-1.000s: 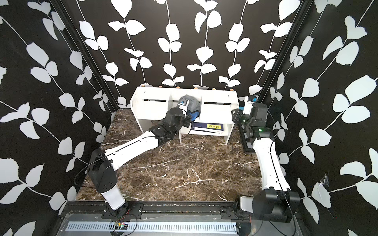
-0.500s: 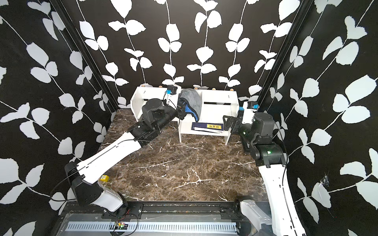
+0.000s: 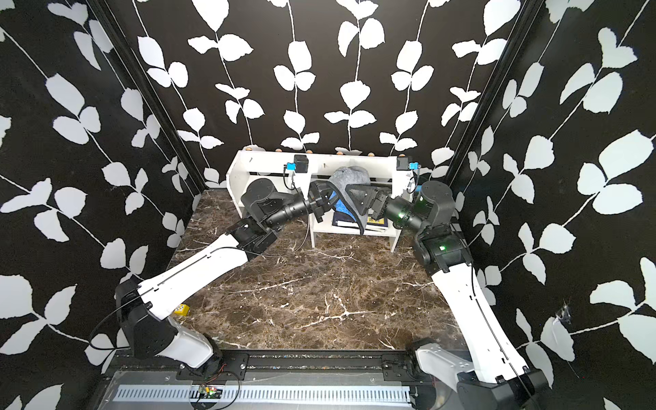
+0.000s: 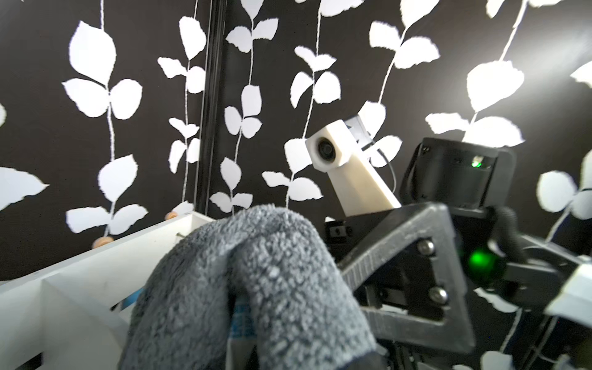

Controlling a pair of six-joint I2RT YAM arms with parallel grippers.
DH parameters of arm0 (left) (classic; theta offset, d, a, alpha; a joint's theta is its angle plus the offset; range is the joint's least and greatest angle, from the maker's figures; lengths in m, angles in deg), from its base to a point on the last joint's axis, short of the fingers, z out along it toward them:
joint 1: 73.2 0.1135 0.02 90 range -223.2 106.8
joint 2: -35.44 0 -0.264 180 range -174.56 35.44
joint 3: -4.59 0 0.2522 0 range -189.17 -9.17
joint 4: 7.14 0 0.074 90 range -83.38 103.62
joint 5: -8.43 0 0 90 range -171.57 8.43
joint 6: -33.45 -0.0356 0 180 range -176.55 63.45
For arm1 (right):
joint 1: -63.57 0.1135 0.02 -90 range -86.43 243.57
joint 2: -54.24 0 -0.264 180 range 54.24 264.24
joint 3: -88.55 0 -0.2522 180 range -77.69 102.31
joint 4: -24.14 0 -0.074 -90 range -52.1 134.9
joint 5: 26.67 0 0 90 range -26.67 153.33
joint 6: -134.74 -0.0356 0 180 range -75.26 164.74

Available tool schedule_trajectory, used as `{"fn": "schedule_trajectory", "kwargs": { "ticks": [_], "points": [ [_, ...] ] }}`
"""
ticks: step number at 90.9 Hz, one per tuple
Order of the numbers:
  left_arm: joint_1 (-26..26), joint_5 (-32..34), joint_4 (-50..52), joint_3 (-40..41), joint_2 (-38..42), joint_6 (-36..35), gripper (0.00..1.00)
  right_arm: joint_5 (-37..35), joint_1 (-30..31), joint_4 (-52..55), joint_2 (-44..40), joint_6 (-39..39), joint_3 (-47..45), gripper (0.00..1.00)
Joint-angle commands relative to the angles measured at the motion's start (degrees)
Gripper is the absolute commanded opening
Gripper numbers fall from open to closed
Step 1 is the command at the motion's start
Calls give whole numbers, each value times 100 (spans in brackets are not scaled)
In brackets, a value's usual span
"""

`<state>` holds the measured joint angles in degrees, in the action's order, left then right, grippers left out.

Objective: Wipe the bookshelf clean with a cloth
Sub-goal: Adjust the cleaning item.

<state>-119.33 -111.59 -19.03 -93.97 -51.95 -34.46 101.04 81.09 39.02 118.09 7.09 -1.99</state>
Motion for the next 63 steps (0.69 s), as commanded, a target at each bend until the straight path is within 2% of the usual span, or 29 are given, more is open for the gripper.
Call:
{"fn": "schedule_trajectory", "kwargs": {
  "ticks": [1, 7, 10, 15, 21, 24, 26, 37, 42, 50, 56, 59, 63],
  "points": [
    [76, -1281, -1640, -51, -61, 1276, 0, 381, 32, -1240, 109, -695, 35, 41],
    [143, -1320, -1539, -105, -110, 1314, 0, 344, 32, -1320, 103, -766, 50, 12],
    [182, -1215, -1332, -87, -88, 1206, 14, 259, 32, -1302, 57, -743, 46, 0],
    [218, -831, -731, -41, 31, 822, 38, 74, 32, -1205, -49, -660, 44, 0],
    [227, -74, 405, -51, 214, 94, 59, -111, 32, -1019, -151, -504, 91, 0],
    [225, 253, 916, -52, 299, -259, 88, -231, 32, -819, -187, -366, 162, 0],
    [233, 434, 1193, -34, 369, -464, 96, -370, 32, -614, -213, -245, 221, 0],
    [293, 1509, 2228, 305, 935, -1410, 98, -1497, 24, 664, -289, 547, 661, 0],
    [297, 2259, 2725, 393, 1255, -1912, 98, -2159, 24, 1266, -253, 888, 911, 0],
    [316, 4156, 3414, 466, 1738, -2346, 98, -3205, 22, 2048, -74, 1292, 1255, 0],
    [509, 5407, 3943, 403, 2000, -2271, 99, -3633, 17, 2246, 37, 1488, 1292, 0],
    [836, 5768, 4394, 276, 2056, -2022, 99, -3762, 15, 2289, 103, 1555, 1270, 0],
    [1345, 5941, 5009, 116, 2095, -1599, 99, -3887, 22, 2323, 197, 1641, 1244, 0]
  ]
}}
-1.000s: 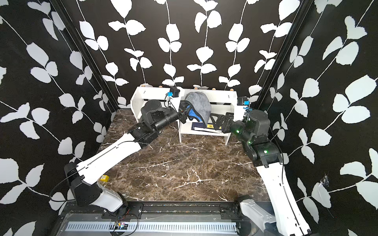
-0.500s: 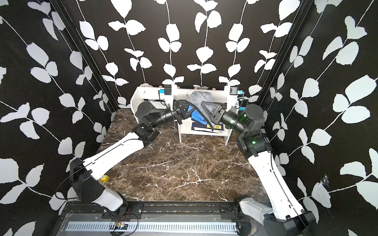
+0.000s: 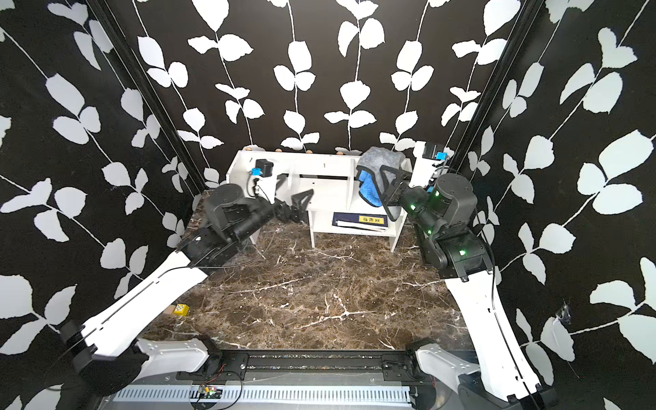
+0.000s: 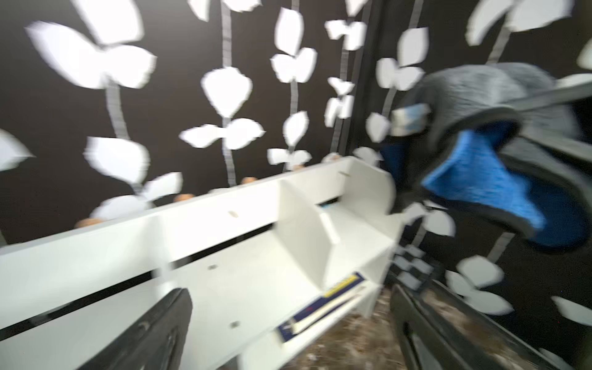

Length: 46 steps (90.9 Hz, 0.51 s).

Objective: Wipe the bookshelf clean with a cloth
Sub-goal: Adjust the cleaning item, then hold the shelf at the center of the board.

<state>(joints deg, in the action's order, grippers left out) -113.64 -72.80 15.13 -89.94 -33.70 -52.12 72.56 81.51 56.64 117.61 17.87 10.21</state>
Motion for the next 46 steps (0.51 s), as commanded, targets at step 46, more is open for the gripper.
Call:
{"fn": "schedule_trajectory", "kwargs": {
  "ticks": [46],
  "points": [
    [3135, -20, 415, 391, -738, 770, 98, -903, -22, 115, 1638, 778, -603, 0]
  ]
}}
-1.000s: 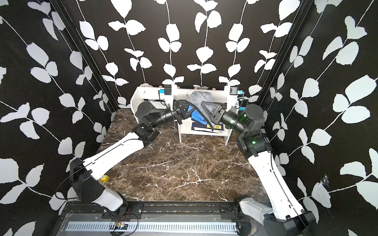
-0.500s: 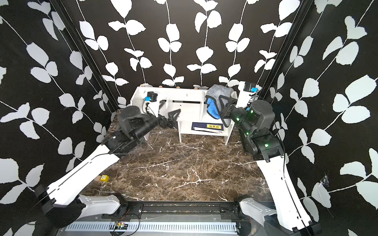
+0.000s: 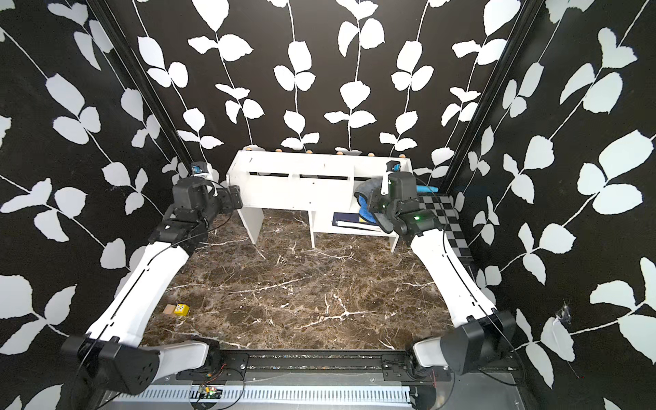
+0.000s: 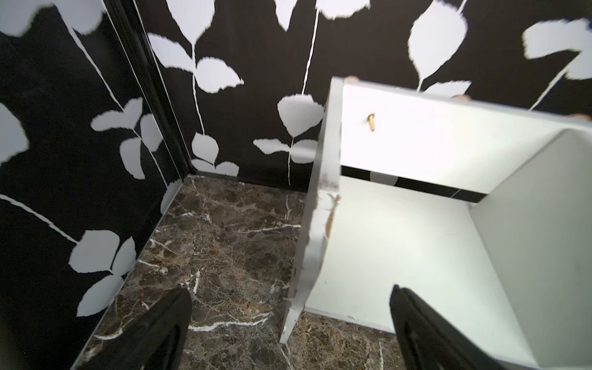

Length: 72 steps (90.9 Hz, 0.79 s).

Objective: Wipe the bookshelf clean with a cloth
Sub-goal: Hold the shelf at the center of the board, then wipe the dust from the shelf.

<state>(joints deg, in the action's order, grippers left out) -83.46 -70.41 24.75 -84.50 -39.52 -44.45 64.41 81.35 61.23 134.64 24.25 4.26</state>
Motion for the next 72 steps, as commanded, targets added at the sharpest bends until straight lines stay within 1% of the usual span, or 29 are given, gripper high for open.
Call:
{"fn": "schedule_trajectory", "kwargs": {
  "ticks": [1, 9, 14, 24, 28, 33, 36, 42, 46, 48, 54, 59, 72],
  "points": [
    [123, -247, -587, -164, -198, -23, 98, -94, -9, -336, -53, 145, -11, 0],
    [147, -269, -793, -316, -530, -201, 95, -78, -90, -213, 121, 107, 46, 0],
    [156, -375, -915, -358, -731, -250, 91, 58, -172, -192, 221, 14, 63, 0],
    [165, -539, -1331, -240, -940, -163, 78, 253, -255, -340, 286, -85, -52, 0],
    [165, -639, -1522, -186, -989, -127, 70, 232, -265, -311, 320, -76, -38, 0],
    [207, -849, -1768, -128, -1046, -74, 56, 187, -275, -288, 379, -61, -22, 0],
    [318, -1091, -1927, -108, -1101, 146, 47, 135, -282, -281, 406, -66, -36, 0],
    [594, -1599, -1927, -258, -1260, 749, 22, 31, -279, -275, 447, -214, -110, 0],
    [659, -1641, -1816, -322, -1294, 893, 5, 56, -275, -297, 451, -339, -219, 0],
    [664, -1645, -1812, -302, -1283, 894, 0, 65, -266, -337, 446, -394, -295, 0],
    [658, -1699, -1915, -165, -1195, 904, 0, 47, -236, -494, 412, -547, -520, 0],
    [606, -1612, -1891, -69, -1084, 856, 0, 26, -188, -540, 450, -557, -572, 0],
    [203, -1080, -1765, 316, -639, 389, 0, -20, -64, -194, 817, -459, -79, 0]
  ]
}}
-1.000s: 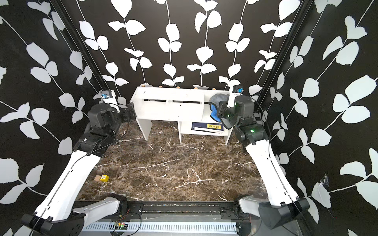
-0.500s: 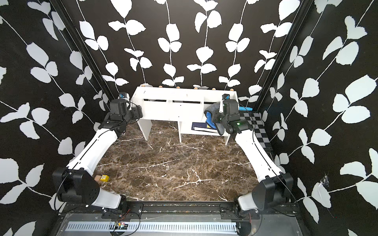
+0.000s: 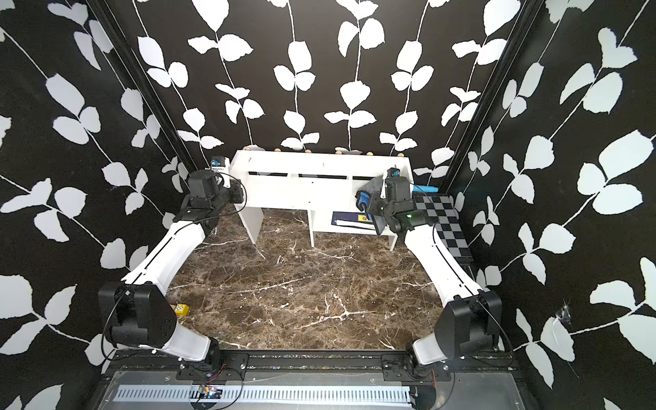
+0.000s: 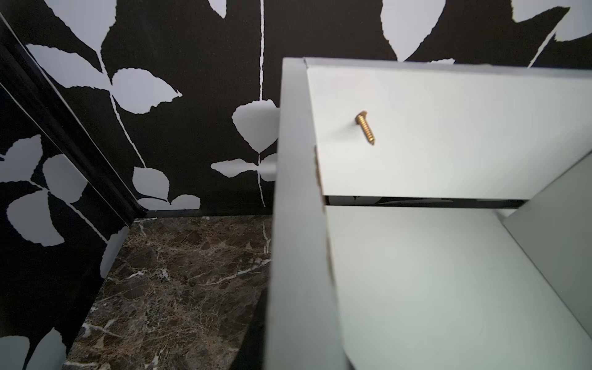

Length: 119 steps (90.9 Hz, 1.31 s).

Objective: Wipe the bookshelf clean with a cloth
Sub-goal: Wipe the dust from the shelf.

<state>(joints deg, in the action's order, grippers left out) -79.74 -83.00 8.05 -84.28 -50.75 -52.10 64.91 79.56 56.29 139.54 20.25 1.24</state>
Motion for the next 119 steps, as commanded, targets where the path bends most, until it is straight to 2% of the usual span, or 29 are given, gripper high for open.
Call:
{"fn": "schedule_trajectory", "kwargs": {
  "ticks": [1, 16, 27, 34, 52, 58, 68, 87, 96, 103, 119],
  "points": [
    [-201, 218, -75, 312, 504, 1124, 0, -70, 128, 298, 346, -62, 256, 0],
    [-382, 300, 270, 287, 422, 1022, 0, 64, 316, 311, 590, -74, 867, 0],
    [-382, 375, 284, 357, 476, 990, 0, -188, 379, 427, 989, 103, 1427, 0],
    [-376, 611, 229, 506, 543, 932, 0, -593, 299, 207, 1046, 173, 1560, 0],
    [-331, 971, 535, 394, 543, 915, 0, -1880, 72, 441, 1053, 485, 2095, 0],
    [-292, 1082, 591, 392, 595, 902, 0, -2420, 65, 471, 944, 650, 1982, 0],
    [-235, 1161, 653, 367, 630, 882, 0, -2812, 54, 469, 808, 780, 1620, 0],
    [-86, 1040, 724, 310, 528, 976, 0, -2531, 103, 412, 590, 530, 550, 0],
    [-11, 934, 710, 304, 480, 1045, 0, -2151, 123, 143, 389, 376, 168, 0],
    [29, 834, 718, 289, 432, 1095, 0, -1825, 137, 194, 533, 370, 427, 0],
    [55, 684, 719, 260, 400, 1058, 0, -1132, 149, 467, 1044, 355, 1699, 0]
  ]
}}
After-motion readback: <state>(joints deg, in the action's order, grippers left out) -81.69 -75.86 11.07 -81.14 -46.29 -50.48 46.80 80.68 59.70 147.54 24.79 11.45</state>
